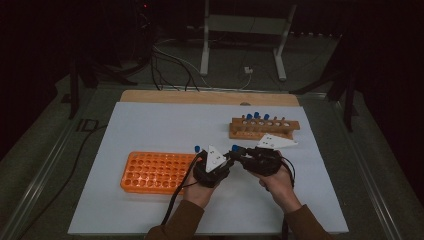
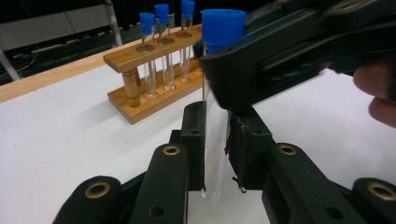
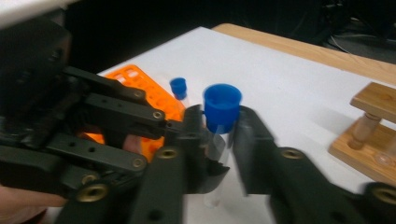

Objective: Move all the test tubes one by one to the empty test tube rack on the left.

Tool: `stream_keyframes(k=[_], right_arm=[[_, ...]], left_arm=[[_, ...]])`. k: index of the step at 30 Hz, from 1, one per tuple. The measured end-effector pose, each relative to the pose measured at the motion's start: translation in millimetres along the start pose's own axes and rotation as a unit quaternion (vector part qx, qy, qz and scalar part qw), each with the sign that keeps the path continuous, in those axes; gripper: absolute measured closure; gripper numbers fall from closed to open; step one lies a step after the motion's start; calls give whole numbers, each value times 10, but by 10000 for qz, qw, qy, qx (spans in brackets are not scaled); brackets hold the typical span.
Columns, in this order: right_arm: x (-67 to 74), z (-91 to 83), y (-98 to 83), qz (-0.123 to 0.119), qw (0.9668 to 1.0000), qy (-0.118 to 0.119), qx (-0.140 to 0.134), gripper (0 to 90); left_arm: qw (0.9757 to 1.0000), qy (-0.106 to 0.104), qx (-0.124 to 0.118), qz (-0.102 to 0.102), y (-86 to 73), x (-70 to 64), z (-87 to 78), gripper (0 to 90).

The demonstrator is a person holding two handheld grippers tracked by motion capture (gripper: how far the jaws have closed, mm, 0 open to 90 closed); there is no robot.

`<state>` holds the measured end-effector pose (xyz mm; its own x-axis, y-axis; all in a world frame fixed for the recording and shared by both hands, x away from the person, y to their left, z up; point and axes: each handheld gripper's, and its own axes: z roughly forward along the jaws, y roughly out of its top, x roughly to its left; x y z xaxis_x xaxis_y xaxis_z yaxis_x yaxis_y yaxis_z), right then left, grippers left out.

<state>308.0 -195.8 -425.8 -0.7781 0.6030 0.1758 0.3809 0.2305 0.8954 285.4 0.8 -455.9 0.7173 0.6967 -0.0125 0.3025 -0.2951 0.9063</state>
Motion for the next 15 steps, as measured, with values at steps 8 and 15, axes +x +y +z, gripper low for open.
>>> stream_keyframes(k=[8,15], right_arm=[[10,-52,36,-115,9997,-18,-223,292],[-101,-86,15,23,9992,-315,-241,142]], left_arm=[[9999,78,22,-72,-1,68,-45,772],[9998,99,-7,-183,-27,153,-131,772]])
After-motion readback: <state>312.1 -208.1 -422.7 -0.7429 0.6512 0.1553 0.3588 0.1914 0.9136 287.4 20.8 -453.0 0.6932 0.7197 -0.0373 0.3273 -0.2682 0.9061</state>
